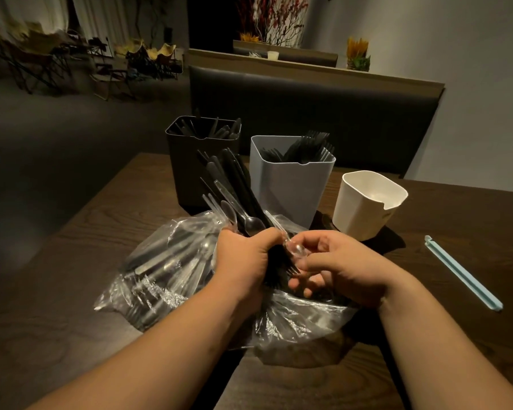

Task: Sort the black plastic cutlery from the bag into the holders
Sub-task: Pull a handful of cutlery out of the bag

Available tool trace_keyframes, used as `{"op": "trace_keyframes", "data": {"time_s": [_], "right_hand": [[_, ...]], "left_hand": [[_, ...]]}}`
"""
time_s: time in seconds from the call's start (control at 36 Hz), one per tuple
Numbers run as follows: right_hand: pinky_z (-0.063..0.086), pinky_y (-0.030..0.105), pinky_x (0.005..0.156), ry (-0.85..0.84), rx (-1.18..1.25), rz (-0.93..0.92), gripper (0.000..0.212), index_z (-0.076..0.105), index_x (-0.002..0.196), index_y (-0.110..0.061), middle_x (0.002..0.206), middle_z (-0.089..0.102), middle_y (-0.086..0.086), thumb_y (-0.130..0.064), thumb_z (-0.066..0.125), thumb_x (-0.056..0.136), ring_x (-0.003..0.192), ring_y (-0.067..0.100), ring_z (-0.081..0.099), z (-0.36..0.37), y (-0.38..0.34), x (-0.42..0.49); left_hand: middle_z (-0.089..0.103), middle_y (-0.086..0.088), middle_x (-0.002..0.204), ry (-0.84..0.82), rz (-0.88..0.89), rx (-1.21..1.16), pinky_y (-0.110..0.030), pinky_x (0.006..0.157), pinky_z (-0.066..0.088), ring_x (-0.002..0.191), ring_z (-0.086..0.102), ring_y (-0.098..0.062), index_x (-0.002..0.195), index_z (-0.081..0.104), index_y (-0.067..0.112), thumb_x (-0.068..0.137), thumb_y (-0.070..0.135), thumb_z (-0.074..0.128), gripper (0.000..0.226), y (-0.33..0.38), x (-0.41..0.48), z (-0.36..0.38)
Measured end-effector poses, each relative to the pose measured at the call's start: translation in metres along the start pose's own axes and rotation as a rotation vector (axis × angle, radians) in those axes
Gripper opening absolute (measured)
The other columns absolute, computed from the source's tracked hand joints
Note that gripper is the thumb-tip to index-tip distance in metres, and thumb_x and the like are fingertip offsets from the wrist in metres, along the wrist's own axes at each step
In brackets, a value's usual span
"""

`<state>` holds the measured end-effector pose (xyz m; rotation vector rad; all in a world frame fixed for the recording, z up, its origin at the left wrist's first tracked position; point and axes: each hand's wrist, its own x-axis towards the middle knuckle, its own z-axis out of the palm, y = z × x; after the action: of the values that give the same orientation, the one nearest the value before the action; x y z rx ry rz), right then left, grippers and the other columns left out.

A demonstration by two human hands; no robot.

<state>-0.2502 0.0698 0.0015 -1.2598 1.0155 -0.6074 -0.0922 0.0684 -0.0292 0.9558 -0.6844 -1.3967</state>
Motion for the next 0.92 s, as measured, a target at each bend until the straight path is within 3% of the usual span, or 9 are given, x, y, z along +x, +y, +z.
{"op": "trace_keyframes", "data": {"time_s": [0.08,0.28,0.36,0.42,0.44,0.58,0.69,0.81,0.92], "right_hand": [[0.054,0.027,0.052,0.035,-0.005,0.014,0.016,0.064,0.111,-0.003,0.098,0.064,0.016,-0.011,0.058,0.098,0.081,0.03,0.069,0.005,0.0,0.002],[0.052,0.034,0.06,0.049,-0.285,-0.056,0.019,0.059,0.116,-0.011,0.096,0.06,0.01,-0.005,0.056,0.099,0.077,0.018,0.067,0.005,0.004,0.002],[0.048,0.031,0.054,0.01,-0.17,0.006,0.032,0.057,0.115,-0.014,0.095,0.057,0.008,-0.039,0.062,0.096,0.073,0.019,0.066,0.007,0.002,0.002],[0.045,0.03,0.048,0.105,-0.093,0.061,0.058,0.061,0.106,-0.011,0.087,0.058,0.007,-0.066,0.051,0.09,0.066,0.023,0.064,0.01,0.001,0.005],[0.044,0.03,0.046,0.173,-0.091,0.068,0.064,0.062,0.102,-0.009,0.083,0.058,0.007,-0.069,0.043,0.091,0.063,0.025,0.062,0.012,0.002,0.007],[0.046,0.031,0.044,0.445,-0.214,-0.033,0.04,0.065,0.092,-0.009,0.071,0.064,0.008,-0.036,0.04,0.107,0.053,0.023,0.057,0.021,0.012,0.016],[0.052,0.033,0.049,0.673,-0.313,-0.276,0.031,0.073,0.083,-0.023,0.073,0.073,0.002,-0.031,0.052,0.103,0.05,0.018,0.064,0.026,0.011,0.013],[0.052,0.02,0.052,0.846,-0.288,-0.62,0.02,0.071,0.102,-0.037,0.076,0.075,-0.005,-0.022,0.058,0.1,0.053,0.005,0.065,0.036,0.008,0.006],[0.059,0.03,0.063,0.86,-0.327,-0.736,0.022,0.067,0.114,-0.035,0.078,0.074,-0.008,-0.019,0.061,0.099,0.067,0.009,0.07,0.045,0.015,0.009]], "left_hand": [[0.061,-0.021,0.077,0.014,0.004,0.005,-0.04,0.059,0.054,0.065,0.065,-0.034,0.108,0.056,-0.012,0.056,0.003,0.074,0.058,-0.001,0.001,-0.002],[0.065,-0.025,0.082,0.009,0.009,0.086,-0.042,0.059,0.056,0.07,0.068,-0.039,0.107,0.057,-0.009,0.054,0.008,0.078,0.06,-0.005,0.005,-0.004],[0.067,-0.03,0.091,0.004,0.013,0.106,-0.044,0.063,0.058,0.078,0.071,-0.045,0.107,0.058,-0.008,0.052,0.008,0.08,0.062,-0.007,0.006,-0.004],[0.067,-0.025,0.085,0.003,0.016,0.103,-0.041,0.063,0.057,0.073,0.07,-0.038,0.107,0.056,-0.009,0.055,0.005,0.079,0.059,-0.007,0.006,-0.003],[0.065,-0.022,0.081,-0.002,0.016,0.099,-0.041,0.063,0.056,0.07,0.068,-0.035,0.107,0.055,-0.009,0.055,0.004,0.077,0.058,-0.007,0.006,-0.002],[0.06,-0.023,0.074,-0.041,0.012,0.121,-0.039,0.056,0.054,0.058,0.064,-0.033,0.107,0.053,-0.012,0.067,-0.005,0.074,0.045,-0.007,0.004,-0.003],[0.065,-0.019,0.079,-0.033,0.033,0.152,-0.049,0.06,0.059,0.067,0.069,-0.035,0.111,0.055,-0.007,0.066,-0.004,0.077,0.05,-0.006,0.003,-0.003],[0.072,-0.023,0.092,-0.022,0.072,0.211,-0.039,0.064,0.059,0.08,0.074,-0.036,0.111,0.058,-0.003,0.069,-0.007,0.077,0.047,-0.008,0.003,-0.002],[0.07,-0.029,0.091,-0.048,0.068,0.19,-0.038,0.066,0.057,0.08,0.074,-0.035,0.11,0.057,-0.009,0.064,0.002,0.083,0.054,-0.007,0.0,0.002]]}}
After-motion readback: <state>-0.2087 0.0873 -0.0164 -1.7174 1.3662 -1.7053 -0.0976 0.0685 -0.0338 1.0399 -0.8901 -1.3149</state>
